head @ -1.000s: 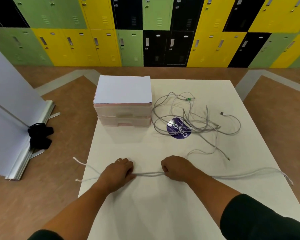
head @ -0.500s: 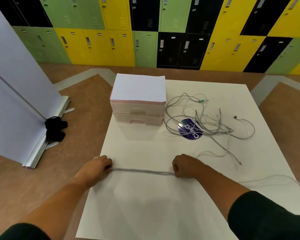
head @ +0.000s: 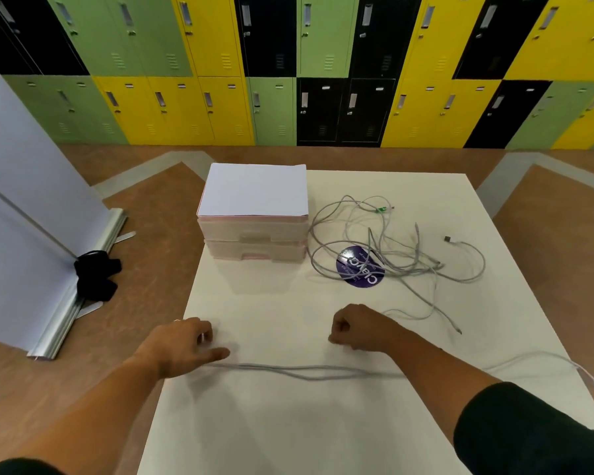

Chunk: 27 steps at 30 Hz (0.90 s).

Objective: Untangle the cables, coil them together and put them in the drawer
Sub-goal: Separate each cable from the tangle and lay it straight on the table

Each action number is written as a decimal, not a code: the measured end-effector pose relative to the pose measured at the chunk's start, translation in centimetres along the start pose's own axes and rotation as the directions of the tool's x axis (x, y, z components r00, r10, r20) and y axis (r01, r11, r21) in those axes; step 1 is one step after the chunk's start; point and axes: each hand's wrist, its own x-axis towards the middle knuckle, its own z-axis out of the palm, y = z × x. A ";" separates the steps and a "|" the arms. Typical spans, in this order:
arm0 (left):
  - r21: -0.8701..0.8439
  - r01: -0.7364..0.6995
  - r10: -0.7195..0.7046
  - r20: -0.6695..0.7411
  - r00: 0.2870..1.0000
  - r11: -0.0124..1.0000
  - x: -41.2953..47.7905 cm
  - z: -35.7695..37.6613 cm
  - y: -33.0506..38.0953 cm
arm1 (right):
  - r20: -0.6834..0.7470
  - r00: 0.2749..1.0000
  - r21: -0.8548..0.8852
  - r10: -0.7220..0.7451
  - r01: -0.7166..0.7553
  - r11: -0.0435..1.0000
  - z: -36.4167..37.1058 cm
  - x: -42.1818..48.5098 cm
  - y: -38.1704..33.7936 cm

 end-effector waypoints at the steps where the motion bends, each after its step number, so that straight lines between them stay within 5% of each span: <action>1: -0.040 0.000 0.000 -0.010 1.000 0.999 0.5 -0.3 0.9 | -0.058 0.998 -0.010 -0.009 0.008 1.000 -0.9 0.1 0.4; 8: -0.248 -0.189 0.138 -0.207 0.969 0.950 6.7 -2.0 10.2 | -0.244 0.969 -0.064 0.036 -0.053 0.997 -6.1 -0.1 4.4; 14: -0.126 -0.366 0.285 -0.419 0.862 0.922 13.1 -4.5 18.2 | -0.310 0.950 0.021 0.050 -0.046 0.999 -8.0 -0.1 6.5; 20: -0.167 -0.257 0.189 -0.340 0.921 0.952 16.8 -5.8 22.7 | -0.372 0.927 0.099 0.044 -0.007 0.995 -9.6 0.4 7.1; 27: -0.269 -0.359 0.252 -0.360 0.898 0.894 16.3 -7.1 25.8 | -0.456 0.888 0.162 0.052 0.025 0.987 -10.5 1.5 6.2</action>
